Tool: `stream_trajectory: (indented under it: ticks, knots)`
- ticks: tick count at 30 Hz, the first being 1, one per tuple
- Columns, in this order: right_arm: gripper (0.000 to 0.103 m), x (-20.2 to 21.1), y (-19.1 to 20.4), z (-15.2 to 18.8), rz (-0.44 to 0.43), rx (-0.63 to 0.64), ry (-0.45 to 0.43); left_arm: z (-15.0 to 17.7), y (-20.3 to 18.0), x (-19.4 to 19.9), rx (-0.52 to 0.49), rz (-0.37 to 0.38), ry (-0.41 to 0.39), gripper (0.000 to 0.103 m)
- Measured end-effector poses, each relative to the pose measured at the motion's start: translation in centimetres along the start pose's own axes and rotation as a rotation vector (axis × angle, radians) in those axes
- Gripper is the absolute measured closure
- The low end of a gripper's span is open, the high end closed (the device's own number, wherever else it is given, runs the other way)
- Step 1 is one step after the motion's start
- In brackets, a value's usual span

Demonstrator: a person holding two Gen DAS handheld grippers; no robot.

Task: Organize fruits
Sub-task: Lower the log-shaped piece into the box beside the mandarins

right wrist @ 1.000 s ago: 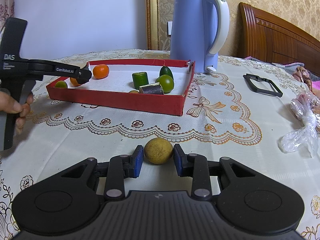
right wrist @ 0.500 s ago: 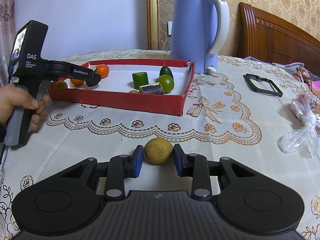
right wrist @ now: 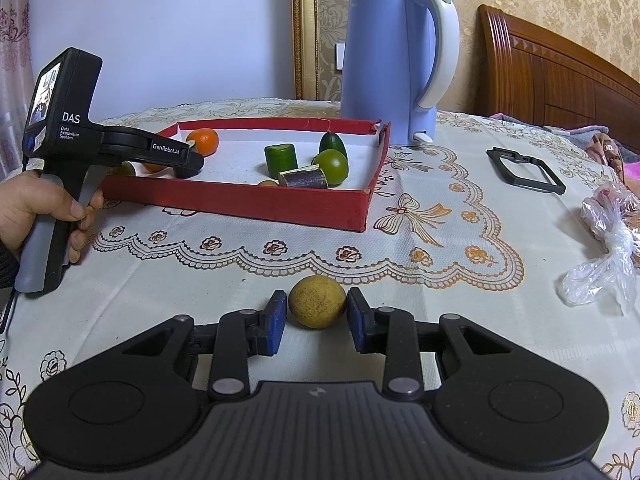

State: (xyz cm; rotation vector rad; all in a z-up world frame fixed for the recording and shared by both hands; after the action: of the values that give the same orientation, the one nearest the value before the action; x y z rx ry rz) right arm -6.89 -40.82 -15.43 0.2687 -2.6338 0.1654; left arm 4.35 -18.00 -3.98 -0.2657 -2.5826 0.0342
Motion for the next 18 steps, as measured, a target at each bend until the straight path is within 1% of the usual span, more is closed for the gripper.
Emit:
stream_trajectory:
  ticks: [11, 14, 16, 17, 18]
  knots:
    - [0.072, 0.0, 0.0, 0.0, 0.0, 0.0, 0.0, -0.8, 0.8, 0.5, 0.004, -0.013, -0.025, 0.073]
    - [0.072, 0.0, 0.0, 0.0, 0.0, 0.0, 0.0, -0.3, 0.9, 0.1, -0.008, -0.018, -0.005, 0.073]
    - [0.072, 0.0, 0.0, 0.0, 0.0, 0.001, 0.0, -0.2, 1.1, -0.1, 0.008, -0.02, 0.002, 0.071]
    - [0.072, 0.0, 0.0, 0.0, 0.0, 0.0, 0.0, -0.4, 1.2, 0.0, 0.021, -0.016, -0.006, 0.063]
    - [0.072, 0.0, 0.0, 0.0, 0.0, 0.0, 0.0, -0.4, 1.2, 0.0, 0.025, -0.01, -0.008, 0.052]
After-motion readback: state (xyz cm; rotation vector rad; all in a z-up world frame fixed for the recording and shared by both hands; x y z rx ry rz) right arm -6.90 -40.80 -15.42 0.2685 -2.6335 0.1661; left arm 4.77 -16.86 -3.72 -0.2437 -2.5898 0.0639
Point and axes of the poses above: each gripper's, at about its wrist camera, not at the fingertips, and x roughly against the way its jaws point, y to its left, z to its underside, the point moved 9 cm from there along -x, roughly the way its jaws point, and after that the axes turned 4 degrees about x, right-handed, at the moved point
